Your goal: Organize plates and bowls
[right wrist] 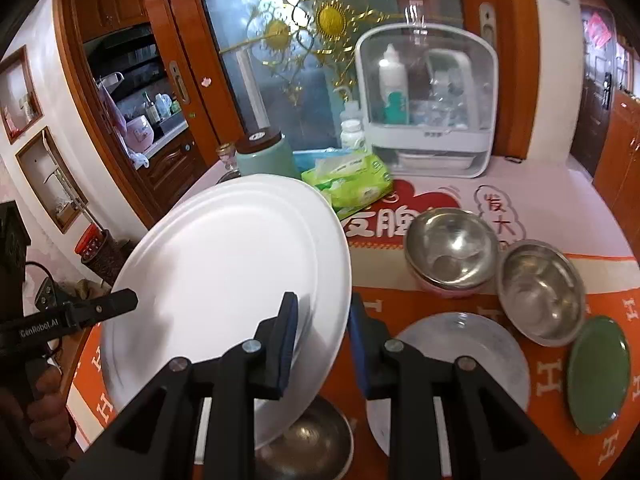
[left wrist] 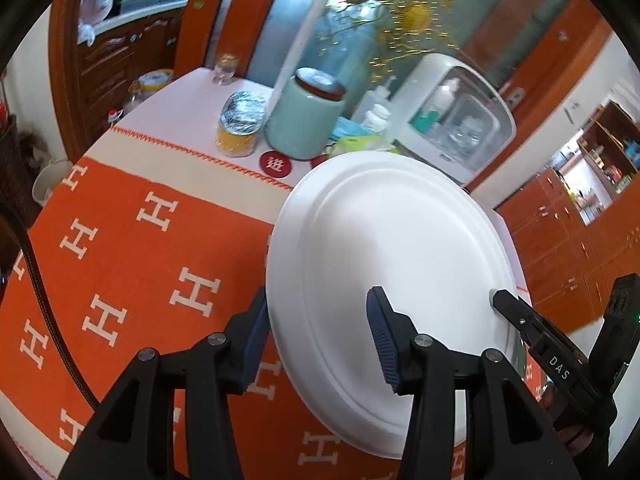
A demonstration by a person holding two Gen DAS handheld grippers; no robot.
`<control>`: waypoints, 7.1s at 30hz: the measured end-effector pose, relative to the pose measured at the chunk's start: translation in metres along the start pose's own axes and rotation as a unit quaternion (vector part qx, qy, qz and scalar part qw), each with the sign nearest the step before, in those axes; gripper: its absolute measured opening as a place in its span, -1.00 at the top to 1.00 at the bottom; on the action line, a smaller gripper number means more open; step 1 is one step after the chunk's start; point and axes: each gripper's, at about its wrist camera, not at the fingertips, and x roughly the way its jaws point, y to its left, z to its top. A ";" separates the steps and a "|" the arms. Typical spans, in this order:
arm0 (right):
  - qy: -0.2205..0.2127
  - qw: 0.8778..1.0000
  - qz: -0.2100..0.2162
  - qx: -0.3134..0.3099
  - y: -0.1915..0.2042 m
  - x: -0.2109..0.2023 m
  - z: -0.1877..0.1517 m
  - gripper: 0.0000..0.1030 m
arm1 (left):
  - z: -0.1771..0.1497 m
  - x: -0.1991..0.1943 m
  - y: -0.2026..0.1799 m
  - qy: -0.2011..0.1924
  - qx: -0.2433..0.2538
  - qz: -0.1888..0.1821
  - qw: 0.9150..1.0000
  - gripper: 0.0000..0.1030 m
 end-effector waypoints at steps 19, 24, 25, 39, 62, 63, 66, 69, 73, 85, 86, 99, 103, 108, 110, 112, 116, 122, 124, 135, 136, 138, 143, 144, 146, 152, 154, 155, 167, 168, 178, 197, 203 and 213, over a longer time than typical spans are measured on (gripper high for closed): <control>-0.030 0.997 -0.025 0.067 -0.055 -0.114 -0.081 0.49 | -0.072 -0.060 -0.096 -0.010 0.088 -0.029 0.996 0.06; -0.020 0.996 -0.034 0.082 -0.077 -0.135 -0.108 0.49 | -0.101 -0.062 -0.119 0.007 0.101 -0.032 0.994 0.06; -0.019 0.996 -0.034 0.084 -0.080 -0.138 -0.112 0.48 | -0.108 -0.062 -0.124 0.011 0.104 -0.031 0.994 0.06; 0.025 0.994 -0.054 0.093 -0.129 -0.166 -0.171 0.47 | -0.180 -0.046 -0.173 0.063 0.125 -0.009 0.990 0.06; 0.124 0.988 -0.066 0.070 -0.163 -0.114 -0.243 0.43 | -0.260 0.028 -0.181 0.163 0.136 0.099 0.972 0.08; 0.123 0.988 -0.067 0.070 -0.163 -0.113 -0.244 0.43 | -0.260 0.030 -0.181 0.166 0.137 0.103 0.971 0.08; 0.125 0.987 -0.066 0.071 -0.164 -0.108 -0.247 0.43 | -0.261 0.040 -0.178 0.173 0.131 0.112 0.970 0.08; 0.127 0.987 -0.066 0.070 -0.164 -0.101 -0.249 0.43 | -0.262 0.049 -0.173 0.182 0.119 0.118 0.969 0.08; 0.131 0.987 -0.063 0.066 -0.163 -0.094 -0.253 0.41 | -0.264 0.059 -0.167 0.193 0.119 0.125 0.966 0.08; 0.137 0.987 -0.057 0.069 -0.168 -0.093 -0.253 0.04 | -0.269 0.064 -0.160 0.197 0.129 0.129 0.963 -0.03; 0.136 0.987 -0.058 0.069 -0.169 -0.094 -0.252 0.03 | -0.268 0.060 -0.158 0.195 0.127 0.125 0.965 -0.10; 0.106 0.992 -0.026 0.058 -0.172 -0.121 -0.222 -0.03 | -0.242 -0.001 -0.176 0.172 0.150 0.094 0.969 -0.51; 0.088 0.991 0.009 0.103 -0.179 -0.131 -0.209 -0.15 | -0.226 -0.010 -0.196 0.170 0.195 0.100 0.961 -0.51; 0.073 0.989 0.014 0.126 -0.179 -0.136 -0.192 -0.17 | -0.202 -0.020 -0.212 0.168 0.227 0.102 0.954 -0.52; 0.070 0.988 0.020 0.135 -0.180 -0.138 -0.187 -0.17 | -0.192 -0.023 -0.215 0.166 0.234 0.099 0.953 -0.52; 0.067 0.986 0.028 0.148 -0.181 -0.138 -0.181 -0.17 | -0.180 -0.024 -0.220 0.160 0.245 0.097 0.951 -0.52; 0.058 0.985 0.025 0.163 -0.180 -0.134 -0.168 -0.17 | -0.158 -0.021 -0.225 0.156 0.265 0.096 0.947 -0.52; 0.046 0.981 0.023 0.185 -0.182 -0.127 -0.153 -0.17 | -0.118 -0.005 -0.227 0.165 0.274 0.092 0.943 -0.52; 0.045 0.980 0.022 0.194 -0.182 -0.122 -0.148 -0.17 | -0.108 0.002 -0.228 0.168 0.278 0.092 0.941 -0.52; 0.043 0.976 0.008 0.213 -0.181 -0.096 -0.133 -0.17 | -0.064 0.054 -0.229 0.162 0.308 0.086 0.934 -0.52; 0.045 0.976 0.004 0.212 -0.181 -0.092 -0.133 -0.17 | -0.063 0.058 -0.229 0.162 0.307 0.081 0.934 -0.52; 0.048 0.976 0.001 0.214 -0.181 -0.086 -0.133 -0.17 | -0.063 0.070 -0.229 0.167 0.307 0.074 0.934 -0.52; 0.049 0.975 0.003 0.215 -0.180 -0.069 -0.134 -0.17 | -0.064 0.102 -0.224 0.189 0.300 0.070 0.932 -0.52; 0.049 0.975 0.004 0.214 -0.180 -0.066 -0.134 -0.17 | -0.062 0.109 -0.222 0.193 0.295 0.072 0.933 -0.52; 0.052 0.976 0.006 0.213 -0.179 -0.056 -0.135 -0.17 | -0.060 0.118 -0.217 0.196 0.285 0.071 0.936 -0.52; 0.056 0.973 0.020 0.225 -0.178 -0.029 -0.139 -0.17 | -0.056 0.149 -0.201 0.196 0.260 0.068 0.943 -0.52; 0.054 0.971 0.026 0.230 -0.179 -0.021 -0.140 -0.17 | -0.055 0.159 -0.195 0.197 0.251 0.058 0.946 -0.52; 0.053 0.971 0.026 0.233 -0.179 -0.019 -0.140 -0.17 | -0.055 0.162 -0.194 0.197 0.248 0.056 0.947 -0.52; 0.054 0.959 0.052 0.275 -0.196 0.013 -0.148 0.00 | -0.052 0.206 -0.177 0.204 0.200 0.032 0.958 -0.47; 0.055 0.958 0.054 0.276 -0.197 0.015 -0.148 0.06 | -0.052 0.210 -0.176 0.208 0.197 0.031 0.958 -0.44; 0.073 0.956 0.082 0.272 -0.199 0.034 -0.149 0.48 | -0.058 0.236 -0.171 0.230 0.175 0.027 0.957 -0.17; 0.070 0.954 0.096 0.275 -0.206 0.042 -0.150 0.61 | -0.073 0.248 -0.193 0.227 0.196 0.029 0.954 0.31; 0.075 0.954 0.098 0.273 -0.207 0.041 -0.150 0.62 | -0.073 0.248 -0.194 0.232 0.199 0.030 0.952 0.32; 0.080 0.955 0.083 0.275 -0.210 0.033 -0.150 0.64 | -0.080 0.232 -0.201 0.235 0.211 0.024 0.948 0.32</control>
